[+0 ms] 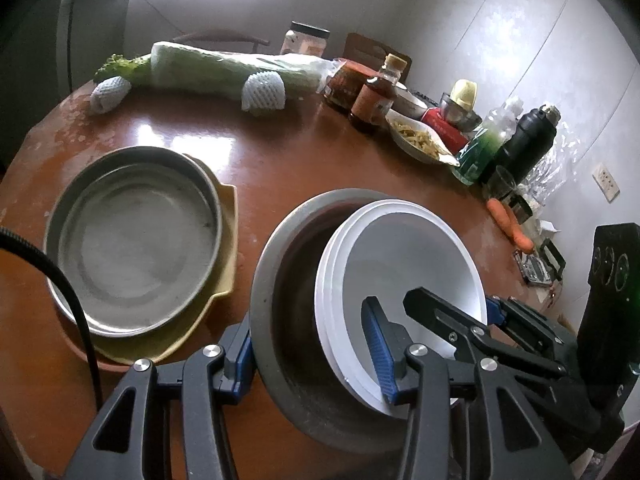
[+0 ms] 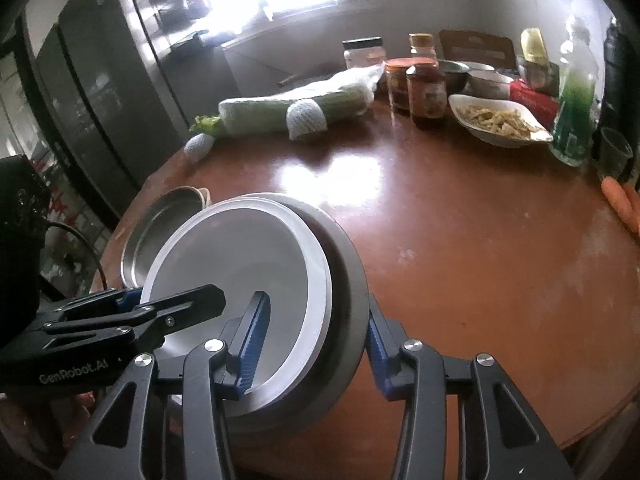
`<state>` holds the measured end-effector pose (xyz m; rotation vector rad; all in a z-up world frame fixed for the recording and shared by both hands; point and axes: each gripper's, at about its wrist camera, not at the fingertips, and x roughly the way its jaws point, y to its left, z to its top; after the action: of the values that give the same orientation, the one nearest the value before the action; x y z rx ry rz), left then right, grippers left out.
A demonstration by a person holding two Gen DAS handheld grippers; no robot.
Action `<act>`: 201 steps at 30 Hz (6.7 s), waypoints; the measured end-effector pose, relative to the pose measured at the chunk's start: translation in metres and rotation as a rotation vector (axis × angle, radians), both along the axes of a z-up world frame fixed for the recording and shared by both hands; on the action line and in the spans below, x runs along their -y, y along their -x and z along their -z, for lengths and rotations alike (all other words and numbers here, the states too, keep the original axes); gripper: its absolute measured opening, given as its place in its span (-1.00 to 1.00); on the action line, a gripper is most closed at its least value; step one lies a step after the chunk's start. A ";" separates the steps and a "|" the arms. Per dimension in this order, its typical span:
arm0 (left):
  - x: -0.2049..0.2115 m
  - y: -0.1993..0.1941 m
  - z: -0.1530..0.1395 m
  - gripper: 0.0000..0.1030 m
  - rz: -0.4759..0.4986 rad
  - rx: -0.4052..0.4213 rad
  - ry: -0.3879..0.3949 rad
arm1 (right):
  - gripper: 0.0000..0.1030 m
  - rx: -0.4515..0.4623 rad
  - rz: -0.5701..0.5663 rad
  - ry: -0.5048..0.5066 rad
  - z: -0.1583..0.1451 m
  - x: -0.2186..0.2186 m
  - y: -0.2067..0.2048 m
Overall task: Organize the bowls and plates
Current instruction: 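Grasp the steel bowl rim with the left tool and lift it, then carry the steel bowl with nested paper bowls toward the plate stack, then lower the steel bowl onto the metal plate stack with the left tool, then open the left tool and withdraw it from the stack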
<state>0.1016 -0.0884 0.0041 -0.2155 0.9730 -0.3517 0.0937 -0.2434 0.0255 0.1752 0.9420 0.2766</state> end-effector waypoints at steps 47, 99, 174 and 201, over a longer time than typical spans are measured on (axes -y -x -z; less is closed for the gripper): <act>-0.136 -0.023 -0.042 -0.07 -0.150 0.083 0.027 | -0.10 0.084 -0.153 0.074 -0.044 -0.142 -0.065; -0.149 -0.042 -0.001 -0.07 -0.180 0.013 -0.012 | -0.12 -0.008 -0.180 0.099 -0.002 -0.162 -0.085; -0.144 -0.021 -0.029 0.03 -0.230 0.099 -0.075 | 0.09 0.081 -0.167 0.192 -0.021 -0.157 -0.063; -0.125 0.010 -0.050 0.05 -0.241 0.171 -0.118 | 0.25 0.167 -0.142 0.192 -0.048 -0.138 -0.031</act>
<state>0.0918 0.0364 0.0536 -0.1892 0.7866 -0.0896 0.1243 -0.1052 0.0731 -0.0907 0.8112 0.3248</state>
